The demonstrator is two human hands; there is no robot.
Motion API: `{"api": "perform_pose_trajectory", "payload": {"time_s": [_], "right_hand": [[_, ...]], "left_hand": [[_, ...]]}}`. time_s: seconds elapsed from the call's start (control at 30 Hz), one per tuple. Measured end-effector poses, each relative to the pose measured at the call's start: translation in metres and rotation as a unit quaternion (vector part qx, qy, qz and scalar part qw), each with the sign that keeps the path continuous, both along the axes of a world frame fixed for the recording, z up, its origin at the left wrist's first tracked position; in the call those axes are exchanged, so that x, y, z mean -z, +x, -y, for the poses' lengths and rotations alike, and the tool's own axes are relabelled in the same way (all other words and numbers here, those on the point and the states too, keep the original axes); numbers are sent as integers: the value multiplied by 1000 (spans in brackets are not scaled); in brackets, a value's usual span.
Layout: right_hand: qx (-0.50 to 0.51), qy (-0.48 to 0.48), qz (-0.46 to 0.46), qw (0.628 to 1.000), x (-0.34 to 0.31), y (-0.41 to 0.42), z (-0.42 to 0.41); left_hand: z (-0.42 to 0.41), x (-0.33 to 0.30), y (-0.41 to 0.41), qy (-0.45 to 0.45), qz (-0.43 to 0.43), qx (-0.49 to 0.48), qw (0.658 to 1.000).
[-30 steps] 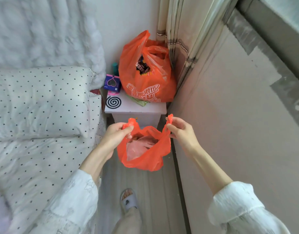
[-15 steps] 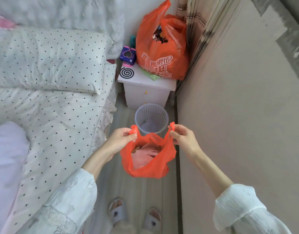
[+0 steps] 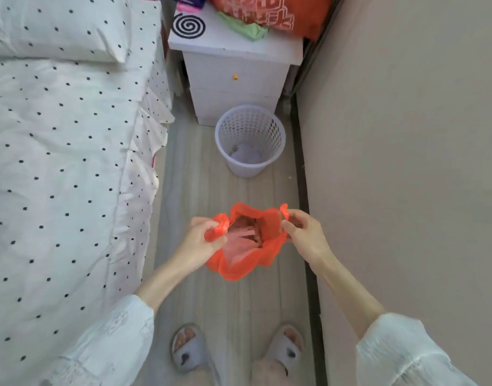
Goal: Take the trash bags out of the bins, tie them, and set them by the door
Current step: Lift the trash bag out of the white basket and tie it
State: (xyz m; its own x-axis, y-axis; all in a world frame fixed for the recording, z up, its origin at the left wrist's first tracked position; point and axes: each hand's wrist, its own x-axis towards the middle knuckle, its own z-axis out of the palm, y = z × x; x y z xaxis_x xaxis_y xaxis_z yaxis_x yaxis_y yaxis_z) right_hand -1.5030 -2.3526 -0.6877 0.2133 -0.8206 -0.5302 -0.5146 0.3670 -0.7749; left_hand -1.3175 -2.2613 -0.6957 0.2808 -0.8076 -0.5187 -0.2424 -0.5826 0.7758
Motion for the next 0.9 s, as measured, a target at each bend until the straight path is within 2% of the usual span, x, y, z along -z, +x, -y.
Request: {"api": "perform_pose_trajectory", "payload": {"time_s": [0.1, 0.2, 0.3, 0.43, 0.57, 0.63, 0.73, 0.9], "right_hand": [[-23, -60, -30, 997, 41, -1, 7], [-53, -135, -46, 988, 76, -2, 16], [-52, -197, -33, 979, 109, 1, 30], [-10, -259, 22, 966, 141, 10, 51], [13, -237, 170, 957, 160, 17, 70], [3, -248, 212, 945, 176, 20, 78], [-22, -278, 212, 937, 209, 25, 84], [-33, -334, 178, 925, 252, 35, 80]], "left_hand": [[6, 41, -2, -19, 7, -33, 999], [19, 72, -3, -76, -4, -59, 995], [35, 104, 1, -143, -85, -88, 982], [61, 142, 3, -211, -185, -130, 951], [88, 168, 8, -301, -204, -82, 928], [100, 181, 11, -340, -177, -45, 923], [116, 203, 15, -384, -100, 0, 918], [134, 240, 29, -470, 54, -31, 881]]}}
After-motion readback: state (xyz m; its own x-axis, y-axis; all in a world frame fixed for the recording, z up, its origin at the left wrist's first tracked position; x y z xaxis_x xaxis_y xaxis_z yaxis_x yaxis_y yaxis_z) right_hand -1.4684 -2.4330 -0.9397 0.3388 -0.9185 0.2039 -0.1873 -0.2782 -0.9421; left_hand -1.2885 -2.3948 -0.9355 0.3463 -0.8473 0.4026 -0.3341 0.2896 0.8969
